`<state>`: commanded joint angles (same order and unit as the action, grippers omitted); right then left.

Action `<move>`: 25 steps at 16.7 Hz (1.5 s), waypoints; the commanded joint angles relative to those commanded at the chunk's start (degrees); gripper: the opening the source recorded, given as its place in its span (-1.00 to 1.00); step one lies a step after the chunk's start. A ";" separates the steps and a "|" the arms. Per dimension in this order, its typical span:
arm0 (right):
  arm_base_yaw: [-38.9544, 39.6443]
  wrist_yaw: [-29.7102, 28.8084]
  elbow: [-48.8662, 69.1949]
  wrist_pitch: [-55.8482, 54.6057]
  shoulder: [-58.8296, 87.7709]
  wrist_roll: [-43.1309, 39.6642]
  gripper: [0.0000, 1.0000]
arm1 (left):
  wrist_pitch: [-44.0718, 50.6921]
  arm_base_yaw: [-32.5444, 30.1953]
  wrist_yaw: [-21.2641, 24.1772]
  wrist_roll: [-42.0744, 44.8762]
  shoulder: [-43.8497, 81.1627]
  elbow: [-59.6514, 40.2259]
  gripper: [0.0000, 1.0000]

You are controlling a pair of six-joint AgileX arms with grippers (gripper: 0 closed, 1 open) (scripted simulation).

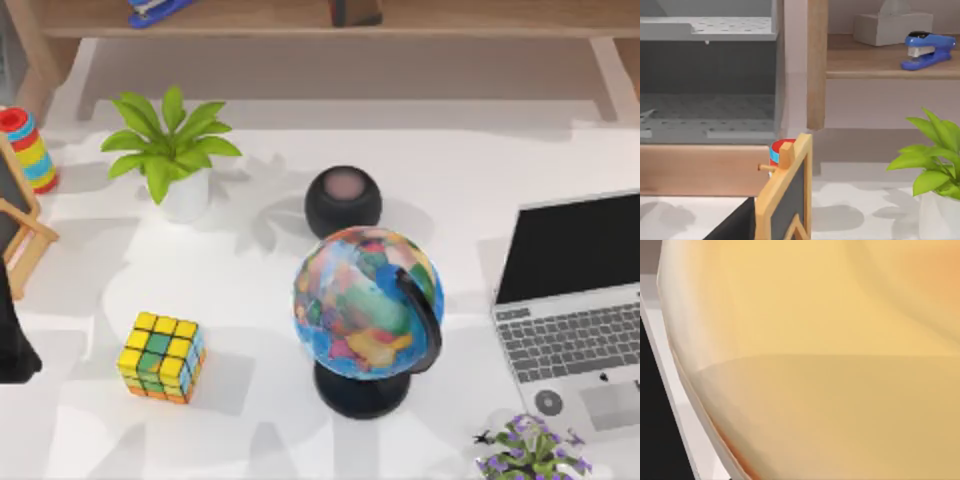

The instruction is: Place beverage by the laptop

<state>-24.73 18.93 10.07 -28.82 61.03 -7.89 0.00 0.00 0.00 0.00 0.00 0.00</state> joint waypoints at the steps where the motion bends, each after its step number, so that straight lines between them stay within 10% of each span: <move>1: -0.32 0.13 -0.43 3.53 -3.26 -0.38 -1.00 | 0.00 0.00 0.00 0.00 0.00 0.00 1.00; 8: -1.93 0.37 -2.28 18.78 -17.47 -1.90 -1.00 | 0.00 0.00 0.00 0.00 0.00 0.00 1.00; 25: -0.62 2.29 -5.33 7.42 -10.27 -0.16 -1.00 | 0.00 0.00 0.00 0.00 0.00 0.00 1.00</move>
<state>-25.35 21.22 4.74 -21.40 50.77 -8.05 0.00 0.00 0.00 0.00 0.00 0.00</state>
